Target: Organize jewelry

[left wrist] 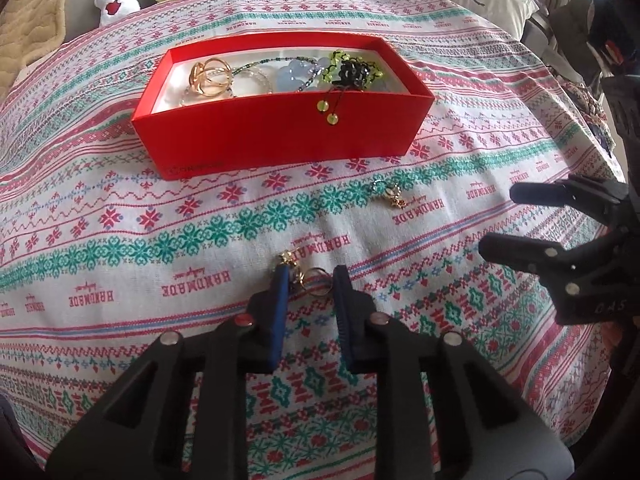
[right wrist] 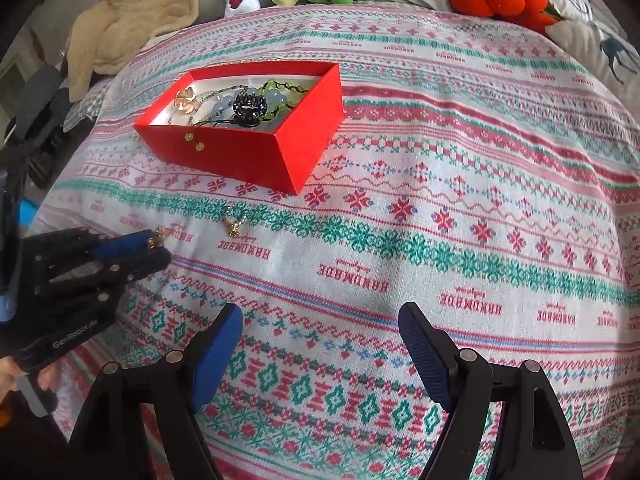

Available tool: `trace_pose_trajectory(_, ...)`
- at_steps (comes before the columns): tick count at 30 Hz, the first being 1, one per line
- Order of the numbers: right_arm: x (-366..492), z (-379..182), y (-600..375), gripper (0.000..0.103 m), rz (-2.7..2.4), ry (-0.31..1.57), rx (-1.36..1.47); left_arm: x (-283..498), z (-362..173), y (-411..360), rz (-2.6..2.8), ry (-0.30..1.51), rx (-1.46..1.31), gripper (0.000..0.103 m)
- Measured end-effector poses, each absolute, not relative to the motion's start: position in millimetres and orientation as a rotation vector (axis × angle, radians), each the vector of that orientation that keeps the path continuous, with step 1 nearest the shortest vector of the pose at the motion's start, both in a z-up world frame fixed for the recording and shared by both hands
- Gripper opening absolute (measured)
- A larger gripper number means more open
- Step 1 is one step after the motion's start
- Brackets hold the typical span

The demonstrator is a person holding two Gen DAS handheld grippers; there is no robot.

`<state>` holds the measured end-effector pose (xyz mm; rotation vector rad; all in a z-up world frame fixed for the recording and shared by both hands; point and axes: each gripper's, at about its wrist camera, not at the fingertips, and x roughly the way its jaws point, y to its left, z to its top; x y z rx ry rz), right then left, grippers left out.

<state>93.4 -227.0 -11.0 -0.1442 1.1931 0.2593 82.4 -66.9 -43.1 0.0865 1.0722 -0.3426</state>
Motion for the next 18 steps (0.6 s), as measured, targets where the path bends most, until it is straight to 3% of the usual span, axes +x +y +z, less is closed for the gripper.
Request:
trace_pose_trajectory(14, 112, -29, -173, 0.081, 0.385, 1.132, -0.332, 66, -36, -43, -0.311, 1.114, 0.078, 0.024)
trace_pose_trajectory(18, 118, -32, -159, 0.07, 0.415, 1.127, -0.327, 62, -40, -32, -0.306, 1.139, 0.064, 0.024)
